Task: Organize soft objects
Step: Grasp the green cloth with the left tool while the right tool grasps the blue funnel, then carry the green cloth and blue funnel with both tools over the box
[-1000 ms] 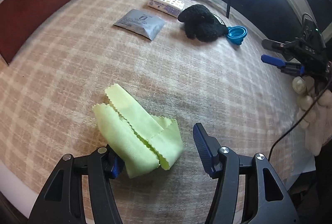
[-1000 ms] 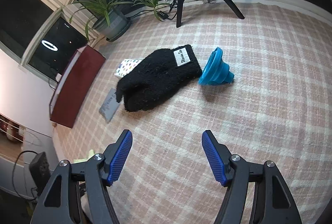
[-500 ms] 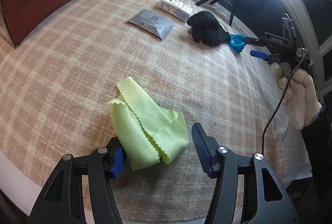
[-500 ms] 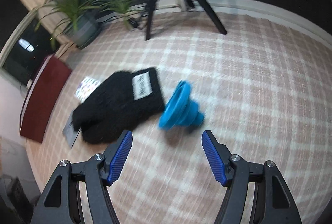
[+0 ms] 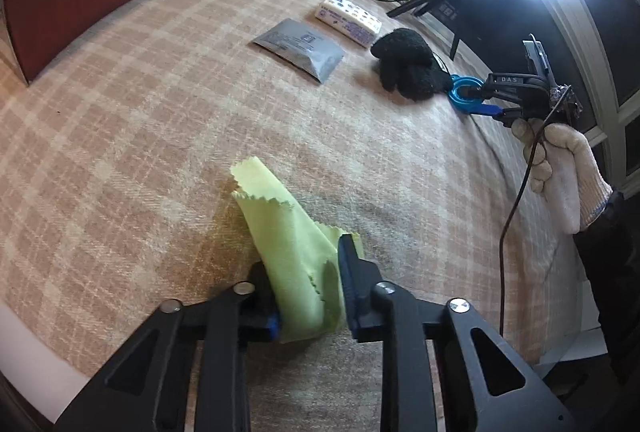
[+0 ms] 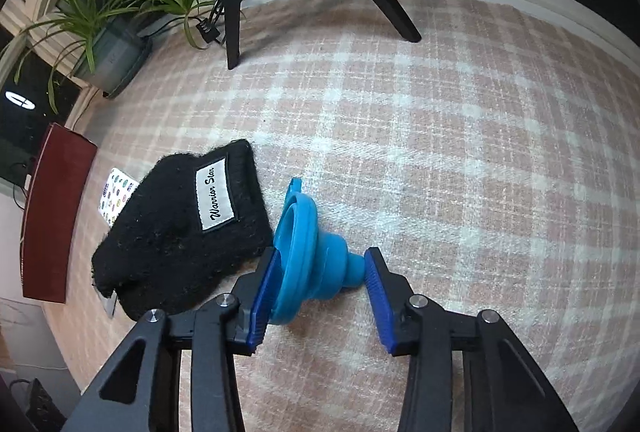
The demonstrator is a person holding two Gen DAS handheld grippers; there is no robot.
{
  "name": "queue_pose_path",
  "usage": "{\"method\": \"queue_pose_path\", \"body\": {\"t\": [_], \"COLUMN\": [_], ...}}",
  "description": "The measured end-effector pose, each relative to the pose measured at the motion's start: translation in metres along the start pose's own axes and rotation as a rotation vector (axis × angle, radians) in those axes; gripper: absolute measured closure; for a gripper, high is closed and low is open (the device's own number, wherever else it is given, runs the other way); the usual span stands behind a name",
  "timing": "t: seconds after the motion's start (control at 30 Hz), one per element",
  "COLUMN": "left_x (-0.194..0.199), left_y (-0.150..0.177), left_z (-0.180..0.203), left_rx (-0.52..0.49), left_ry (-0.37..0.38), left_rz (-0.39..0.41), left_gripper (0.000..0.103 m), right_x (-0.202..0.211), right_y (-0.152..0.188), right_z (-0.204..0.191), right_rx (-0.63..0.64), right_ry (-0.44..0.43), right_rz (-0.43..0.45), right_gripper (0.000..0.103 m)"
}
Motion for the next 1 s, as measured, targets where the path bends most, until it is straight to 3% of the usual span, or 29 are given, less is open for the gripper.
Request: {"method": "queue_pose_path", "body": {"t": [0.13, 0.33, 0.47, 0.53, 1.0], "left_x": [0.000, 0.002, 0.006, 0.009, 0.008], "left_y": [0.001, 0.000, -0.007, -0.014, -0.037], "left_z": [-0.002, 0.008, 0.013, 0.014, 0.012], "left_rx": [0.009, -0.005, 0.068, 0.096, 0.114], "left_ry": [0.004, 0.038, 0.110, 0.136, 0.165], "left_rz": [0.006, 0.027, 0.045, 0.062, 0.094], "left_gripper": [0.095, 0.099, 0.099, 0.099, 0.099], "right_x": [0.001, 0.004, 0.010, 0.015, 0.037], "right_y": [0.001, 0.003, 0.003, 0.003, 0.004], "right_z": [0.002, 0.003, 0.008, 0.008, 0.007], "right_rx": [-0.002, 0.010, -0.023, -0.041, -0.085], "right_ry": [-0.004, -0.002, -0.018, -0.037, -0.073], "right_rz": [0.002, 0.014, 0.028, 0.036, 0.081], "right_gripper": [0.066, 0.071, 0.081, 0.081, 0.082]}}
Point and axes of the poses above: each gripper's, at about its wrist camera, not at the fingertips, and x roughly against the way its jaws point, z to its right, y to its underside, the point moved 9 cm from there along -x, roughly the way its jaws point, and after that the axes turned 13 degrees about z, right-handed, at the moved point
